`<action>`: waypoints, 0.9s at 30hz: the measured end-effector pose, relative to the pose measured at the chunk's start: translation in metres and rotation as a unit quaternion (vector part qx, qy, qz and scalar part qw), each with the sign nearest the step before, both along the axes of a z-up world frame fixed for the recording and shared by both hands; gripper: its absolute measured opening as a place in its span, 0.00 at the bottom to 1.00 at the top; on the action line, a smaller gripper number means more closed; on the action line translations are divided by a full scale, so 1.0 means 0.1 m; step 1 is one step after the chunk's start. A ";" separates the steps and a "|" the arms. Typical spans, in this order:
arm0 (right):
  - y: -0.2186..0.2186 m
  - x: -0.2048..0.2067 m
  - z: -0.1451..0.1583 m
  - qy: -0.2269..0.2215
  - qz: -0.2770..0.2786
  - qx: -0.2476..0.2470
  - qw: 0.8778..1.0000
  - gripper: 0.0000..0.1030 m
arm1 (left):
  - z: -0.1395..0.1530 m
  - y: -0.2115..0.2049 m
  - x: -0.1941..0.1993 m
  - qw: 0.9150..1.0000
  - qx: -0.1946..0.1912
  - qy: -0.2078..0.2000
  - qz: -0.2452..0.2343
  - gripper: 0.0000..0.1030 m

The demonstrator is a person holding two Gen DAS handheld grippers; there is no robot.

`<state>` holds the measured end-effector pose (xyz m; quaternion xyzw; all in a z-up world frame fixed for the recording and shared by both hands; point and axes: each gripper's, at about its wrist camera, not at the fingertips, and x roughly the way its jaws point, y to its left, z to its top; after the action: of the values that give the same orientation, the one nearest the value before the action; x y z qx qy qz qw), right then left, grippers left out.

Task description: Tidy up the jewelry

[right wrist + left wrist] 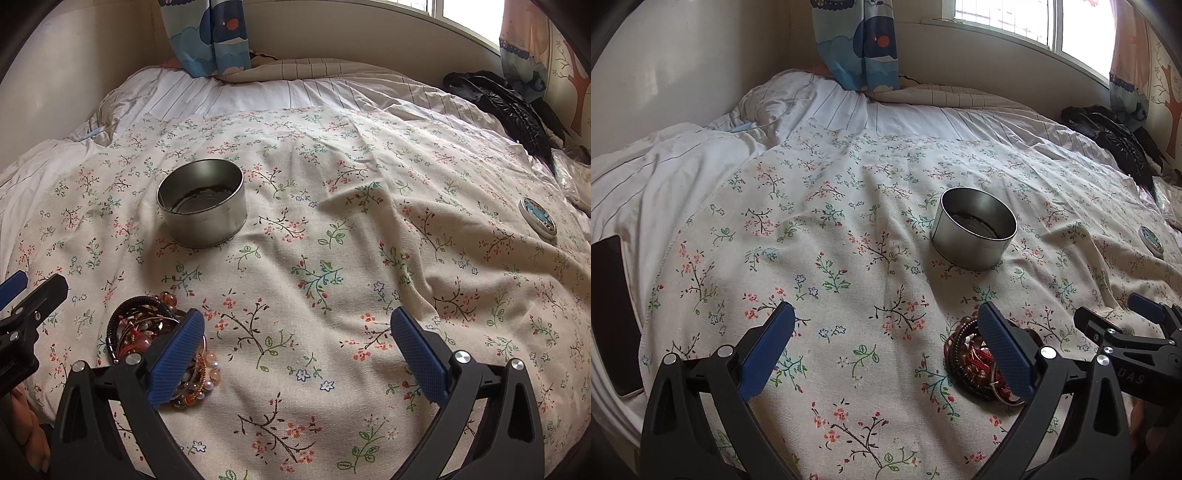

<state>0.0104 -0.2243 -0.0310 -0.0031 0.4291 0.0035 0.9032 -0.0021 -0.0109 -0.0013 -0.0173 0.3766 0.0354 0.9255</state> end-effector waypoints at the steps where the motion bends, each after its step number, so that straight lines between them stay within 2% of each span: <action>1: 0.00 0.00 0.00 -0.001 0.000 0.001 1.000 0.94 | 0.01 0.01 0.00 1.000 0.004 -0.003 0.003 0.93; 8: -0.01 -0.04 0.06 -0.016 -0.006 0.003 1.000 0.94 | 0.01 -0.04 -0.01 0.999 0.032 -0.005 0.003 0.93; 17: -0.07 -0.08 0.15 -0.035 -0.013 0.020 0.999 0.94 | -0.05 -0.09 0.00 0.999 0.038 0.010 -0.009 0.92; 20: -0.05 -0.05 0.12 -0.024 0.004 0.031 0.999 0.94 | -0.08 -0.19 0.00 0.998 0.053 0.014 -0.027 0.93; 22: 0.01 0.00 0.06 -0.001 0.027 0.035 0.999 0.94 | -0.08 -0.22 -0.03 0.998 0.064 0.010 -0.024 0.93; 24: 0.09 0.03 -0.01 0.016 0.042 0.022 0.999 0.94 | -0.09 -0.20 -0.02 0.998 0.060 0.013 -0.022 0.92; 27: 0.20 0.01 -0.03 0.018 0.066 0.012 0.998 0.94 | -0.10 -0.16 -0.01 0.998 0.052 0.019 -0.019 0.92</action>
<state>0.0115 -0.2045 -0.0337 -0.0204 0.4442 0.0684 0.8931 -0.0031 -0.0271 -0.0112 0.0382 0.3920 0.0377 0.9184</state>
